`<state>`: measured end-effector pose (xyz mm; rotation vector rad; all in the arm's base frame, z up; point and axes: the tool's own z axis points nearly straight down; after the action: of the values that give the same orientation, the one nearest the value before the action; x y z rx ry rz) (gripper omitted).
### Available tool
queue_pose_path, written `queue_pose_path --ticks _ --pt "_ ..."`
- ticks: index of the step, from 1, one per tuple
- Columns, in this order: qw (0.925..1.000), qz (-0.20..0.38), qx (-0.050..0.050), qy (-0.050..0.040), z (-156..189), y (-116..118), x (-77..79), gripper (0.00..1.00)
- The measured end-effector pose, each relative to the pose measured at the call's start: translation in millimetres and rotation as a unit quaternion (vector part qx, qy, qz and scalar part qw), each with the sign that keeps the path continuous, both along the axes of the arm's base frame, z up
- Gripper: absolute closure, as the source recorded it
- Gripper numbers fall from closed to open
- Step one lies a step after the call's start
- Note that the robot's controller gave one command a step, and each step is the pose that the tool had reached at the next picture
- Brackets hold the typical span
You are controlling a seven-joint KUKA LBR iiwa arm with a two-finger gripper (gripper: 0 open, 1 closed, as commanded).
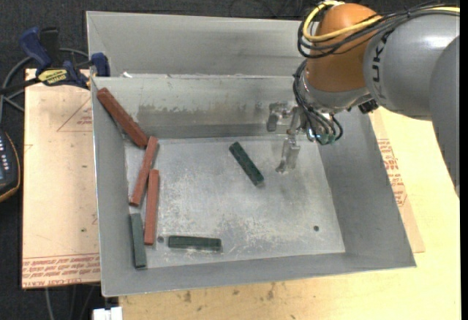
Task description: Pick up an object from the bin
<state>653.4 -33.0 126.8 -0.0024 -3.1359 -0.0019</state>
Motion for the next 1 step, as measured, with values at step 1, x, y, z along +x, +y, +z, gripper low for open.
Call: queue_pose_path --ticks 1 --pt "0.9584 0.286 0.002 -0.0031 -31.2 76.5 -15.8 0.0"
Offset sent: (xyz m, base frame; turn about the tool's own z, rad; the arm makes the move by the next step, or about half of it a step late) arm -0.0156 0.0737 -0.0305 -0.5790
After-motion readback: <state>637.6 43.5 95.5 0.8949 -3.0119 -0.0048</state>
